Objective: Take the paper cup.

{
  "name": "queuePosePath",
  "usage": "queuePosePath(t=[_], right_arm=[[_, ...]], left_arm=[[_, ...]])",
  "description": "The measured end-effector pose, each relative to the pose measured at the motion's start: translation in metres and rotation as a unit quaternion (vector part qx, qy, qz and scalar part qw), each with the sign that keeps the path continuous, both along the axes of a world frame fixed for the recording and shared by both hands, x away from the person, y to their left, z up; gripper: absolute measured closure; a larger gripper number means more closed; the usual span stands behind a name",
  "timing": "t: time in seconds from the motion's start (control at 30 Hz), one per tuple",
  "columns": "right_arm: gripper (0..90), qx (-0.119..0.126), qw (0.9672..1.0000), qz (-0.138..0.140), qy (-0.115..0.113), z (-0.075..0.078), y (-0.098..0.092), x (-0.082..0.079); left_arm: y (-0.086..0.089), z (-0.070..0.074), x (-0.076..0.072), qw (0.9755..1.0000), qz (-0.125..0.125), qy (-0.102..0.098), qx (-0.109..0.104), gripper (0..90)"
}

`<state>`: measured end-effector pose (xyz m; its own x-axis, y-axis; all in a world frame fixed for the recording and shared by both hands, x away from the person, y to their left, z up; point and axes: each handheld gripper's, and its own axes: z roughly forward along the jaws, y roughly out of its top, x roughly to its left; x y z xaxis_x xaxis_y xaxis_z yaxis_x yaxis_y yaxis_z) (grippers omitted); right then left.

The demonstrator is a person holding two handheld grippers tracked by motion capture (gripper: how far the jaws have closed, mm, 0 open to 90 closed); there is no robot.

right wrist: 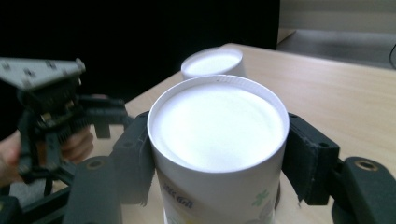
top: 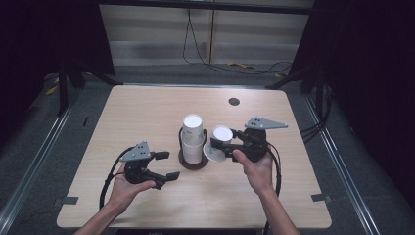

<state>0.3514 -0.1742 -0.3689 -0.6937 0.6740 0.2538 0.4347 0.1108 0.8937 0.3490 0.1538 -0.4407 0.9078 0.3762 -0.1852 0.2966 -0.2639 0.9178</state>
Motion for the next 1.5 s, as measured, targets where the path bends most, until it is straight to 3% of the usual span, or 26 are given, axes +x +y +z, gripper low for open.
queuePosePath(t=[0.07,0.13,0.2,0.33,0.63,0.77,0.93,1.03,1.2,1.5], right_arm=[[34.2,0.000,1.0000,0.005,0.008,-0.007,0.002,0.001],[34.1,0.006,0.9999,0.010,0.013,-0.013,0.004,0.001],[34.1,0.006,0.9998,0.016,0.009,-0.014,0.007,-0.001],[34.1,0.004,0.9996,0.026,0.011,-0.016,0.012,-0.002],[34.0,-0.004,0.9989,0.039,0.026,-0.036,0.022,-0.004],[34.0,0.007,0.9984,0.047,0.032,-0.038,0.024,-0.005],[34.0,0.000,0.9974,0.061,0.038,-0.042,0.034,-0.007],[34.0,0.000,0.9972,0.066,0.037,-0.042,0.038,-0.008],[34.0,0.010,0.9968,0.072,0.035,-0.038,0.040,-0.010],[34.0,0.006,0.9952,0.090,0.038,-0.040,0.055,-0.012]], left_arm=[[-0.004,0.005,-0.002,0.9999,-0.004,-0.010,0.000,15.8],[-0.007,0.008,-0.001,0.9998,-0.012,-0.002,-0.014,15.9],[-0.010,0.008,0.001,0.9998,-0.009,-0.006,-0.015,15.9],[-0.015,0.005,0.003,0.9999,-0.009,-0.004,-0.014,15.9],[-0.019,-0.003,-0.002,0.9997,-0.023,-0.007,-0.007,17.8],[-0.017,-0.012,-0.004,0.9997,-0.019,0.002,-0.014,18.6],[-0.022,-0.017,-0.005,0.9997,-0.019,0.006,-0.015,18.5],[-0.025,-0.018,-0.005,0.9998,-0.020,0.008,-0.006,18.2],[-0.029,-0.017,-0.005,0.9997,-0.016,0.011,-0.013,17.1],[-0.036,-0.022,-0.006,0.9996,-0.025,0.013,-0.009,15.9]])
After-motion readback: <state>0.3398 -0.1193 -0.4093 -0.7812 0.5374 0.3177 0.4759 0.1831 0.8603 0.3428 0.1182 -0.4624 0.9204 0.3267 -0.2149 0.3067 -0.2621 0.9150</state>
